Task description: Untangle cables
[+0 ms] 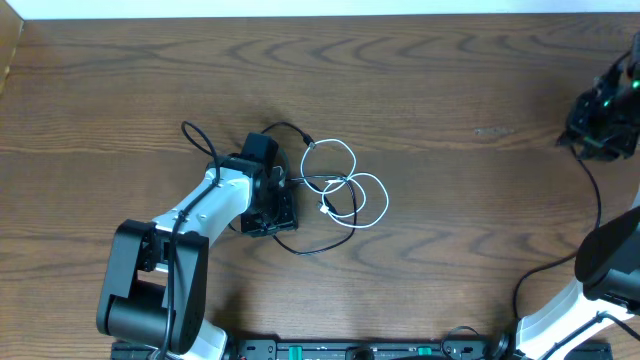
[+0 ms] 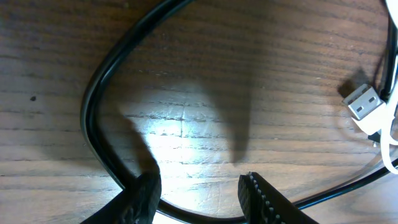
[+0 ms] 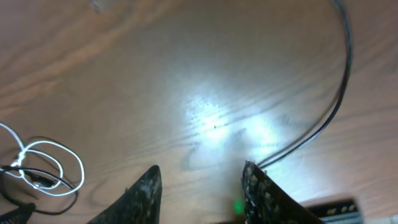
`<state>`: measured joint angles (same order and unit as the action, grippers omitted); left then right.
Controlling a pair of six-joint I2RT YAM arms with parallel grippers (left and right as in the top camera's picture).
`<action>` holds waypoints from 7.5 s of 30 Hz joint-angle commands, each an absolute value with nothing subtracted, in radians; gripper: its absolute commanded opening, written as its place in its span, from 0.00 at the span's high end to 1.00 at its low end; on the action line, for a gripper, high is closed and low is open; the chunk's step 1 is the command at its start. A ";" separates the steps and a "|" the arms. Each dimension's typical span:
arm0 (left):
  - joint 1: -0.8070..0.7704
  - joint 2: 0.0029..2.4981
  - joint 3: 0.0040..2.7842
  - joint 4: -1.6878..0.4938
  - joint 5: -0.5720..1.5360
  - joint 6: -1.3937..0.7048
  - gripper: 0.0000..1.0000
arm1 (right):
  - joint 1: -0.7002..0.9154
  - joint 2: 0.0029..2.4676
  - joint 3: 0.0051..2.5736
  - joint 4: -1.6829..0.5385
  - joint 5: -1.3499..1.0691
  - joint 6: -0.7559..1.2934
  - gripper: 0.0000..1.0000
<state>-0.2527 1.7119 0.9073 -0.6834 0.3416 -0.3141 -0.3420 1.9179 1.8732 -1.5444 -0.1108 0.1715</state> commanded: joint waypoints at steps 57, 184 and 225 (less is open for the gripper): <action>-0.255 1.719 0.883 -0.686 0.328 -0.312 0.54 | -0.532 1.567 0.732 -0.577 0.256 0.456 0.38; -0.255 1.719 0.883 -0.649 0.328 -0.320 0.54 | -0.344 1.680 1.249 -0.472 -0.330 -0.230 0.61; -0.255 1.719 0.883 -0.671 0.328 -0.320 0.54 | -0.320 1.681 0.825 -0.737 0.076 0.247 0.75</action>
<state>-0.2527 1.7107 0.9070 -0.6662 0.3416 -0.3176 -0.3210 1.6718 0.8635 -0.7464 0.0410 0.2379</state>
